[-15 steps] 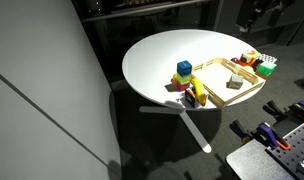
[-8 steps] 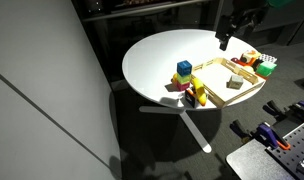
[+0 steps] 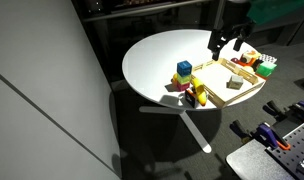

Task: Pick up the yellow banana toy and put it in the tray

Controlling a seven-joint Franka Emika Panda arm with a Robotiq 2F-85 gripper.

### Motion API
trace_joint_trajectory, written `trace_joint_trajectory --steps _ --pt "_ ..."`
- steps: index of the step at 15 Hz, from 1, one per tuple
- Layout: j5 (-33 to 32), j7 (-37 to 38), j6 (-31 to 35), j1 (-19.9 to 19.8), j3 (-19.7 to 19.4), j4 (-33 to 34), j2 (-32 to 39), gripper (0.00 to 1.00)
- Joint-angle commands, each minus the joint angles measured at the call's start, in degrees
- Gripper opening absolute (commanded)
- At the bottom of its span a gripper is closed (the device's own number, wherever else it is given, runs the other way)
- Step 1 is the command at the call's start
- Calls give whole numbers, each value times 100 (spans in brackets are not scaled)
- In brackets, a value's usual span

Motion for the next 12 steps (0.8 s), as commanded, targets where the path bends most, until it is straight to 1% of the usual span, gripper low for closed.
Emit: trace_joint_trajectory --steps 1,6,12 --pt "-26 17 -9 81 -81 6 5 100" --pt "-26 17 -9 85 -80 6 -2 100" --pt "-45 -24 153 75 -103 15 300 100"
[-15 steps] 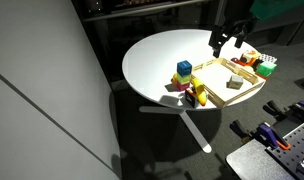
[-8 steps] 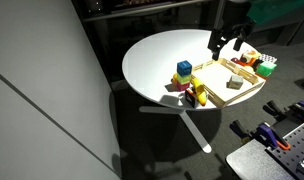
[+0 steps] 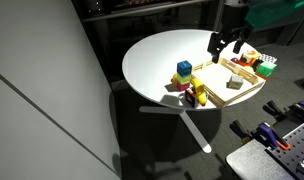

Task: Pick up the yellow banana toy and put it in the tray

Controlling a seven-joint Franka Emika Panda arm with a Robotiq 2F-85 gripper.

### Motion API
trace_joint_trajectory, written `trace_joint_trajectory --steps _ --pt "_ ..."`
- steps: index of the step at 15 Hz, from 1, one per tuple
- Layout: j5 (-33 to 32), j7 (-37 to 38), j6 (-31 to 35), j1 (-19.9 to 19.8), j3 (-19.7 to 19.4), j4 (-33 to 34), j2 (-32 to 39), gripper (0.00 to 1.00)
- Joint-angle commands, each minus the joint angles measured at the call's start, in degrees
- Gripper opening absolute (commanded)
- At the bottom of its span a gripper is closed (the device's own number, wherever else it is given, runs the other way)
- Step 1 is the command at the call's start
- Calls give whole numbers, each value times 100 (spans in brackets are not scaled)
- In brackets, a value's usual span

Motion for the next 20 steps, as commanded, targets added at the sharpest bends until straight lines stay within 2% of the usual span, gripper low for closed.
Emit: trace_joint_trajectory --steps 1,10,20 --pt "-60 -20 219 68 -98 22 252 100" --pt "-131 33 1268 172 -110 -60 925 100" --pt "-595 365 1425 292 -267 -115 1553 100"
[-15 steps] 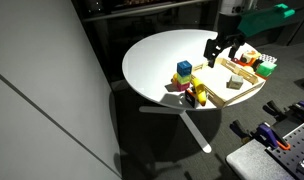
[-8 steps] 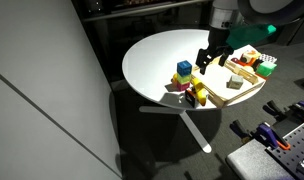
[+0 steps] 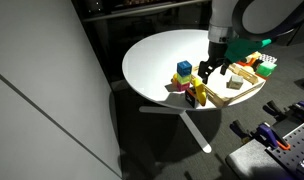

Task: Pick up the yellow banana toy and put it in the tray

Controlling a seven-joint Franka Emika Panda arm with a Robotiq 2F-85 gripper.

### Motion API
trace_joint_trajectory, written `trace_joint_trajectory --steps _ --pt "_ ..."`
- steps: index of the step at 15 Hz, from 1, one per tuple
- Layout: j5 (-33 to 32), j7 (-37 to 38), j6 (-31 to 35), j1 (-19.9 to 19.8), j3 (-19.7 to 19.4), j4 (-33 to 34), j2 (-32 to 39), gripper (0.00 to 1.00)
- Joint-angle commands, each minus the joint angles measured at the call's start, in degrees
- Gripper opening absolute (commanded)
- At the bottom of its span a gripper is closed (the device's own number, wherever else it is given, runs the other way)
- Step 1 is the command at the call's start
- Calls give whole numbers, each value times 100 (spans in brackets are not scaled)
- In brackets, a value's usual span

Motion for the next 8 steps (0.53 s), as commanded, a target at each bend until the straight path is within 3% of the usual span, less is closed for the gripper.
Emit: trace_joint_trajectory --steps 1,8 --pt "-306 265 189 147 -151 -15 182 100" --pt "-551 437 586 364 -289 83 619 100"
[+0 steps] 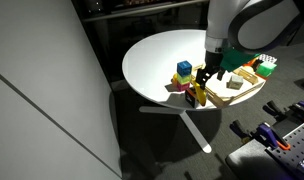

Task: Pick up the yellow banana toy and put it in the tray

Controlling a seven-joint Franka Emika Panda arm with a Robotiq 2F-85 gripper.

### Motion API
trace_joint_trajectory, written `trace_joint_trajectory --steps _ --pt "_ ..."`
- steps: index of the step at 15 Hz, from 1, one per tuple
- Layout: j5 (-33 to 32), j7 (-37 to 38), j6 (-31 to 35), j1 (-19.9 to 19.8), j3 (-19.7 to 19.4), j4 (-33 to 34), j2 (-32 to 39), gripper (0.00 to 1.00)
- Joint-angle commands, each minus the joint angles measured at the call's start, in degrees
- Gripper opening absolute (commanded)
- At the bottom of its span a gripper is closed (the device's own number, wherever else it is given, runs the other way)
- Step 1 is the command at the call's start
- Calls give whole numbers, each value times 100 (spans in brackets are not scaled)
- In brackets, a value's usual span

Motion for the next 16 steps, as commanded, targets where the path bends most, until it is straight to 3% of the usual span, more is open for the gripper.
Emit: trace_joint_trajectory --steps 1,5,6,8,16 --pt "-273 270 179 202 -168 103 233 100" --pt "-373 323 303 343 -290 170 444 100" --pt "-384 319 311 375 -318 194 487 75" --pt "-371 302 291 431 -360 258 575 66" --pt "-276 215 198 602 -413 467 736 3"
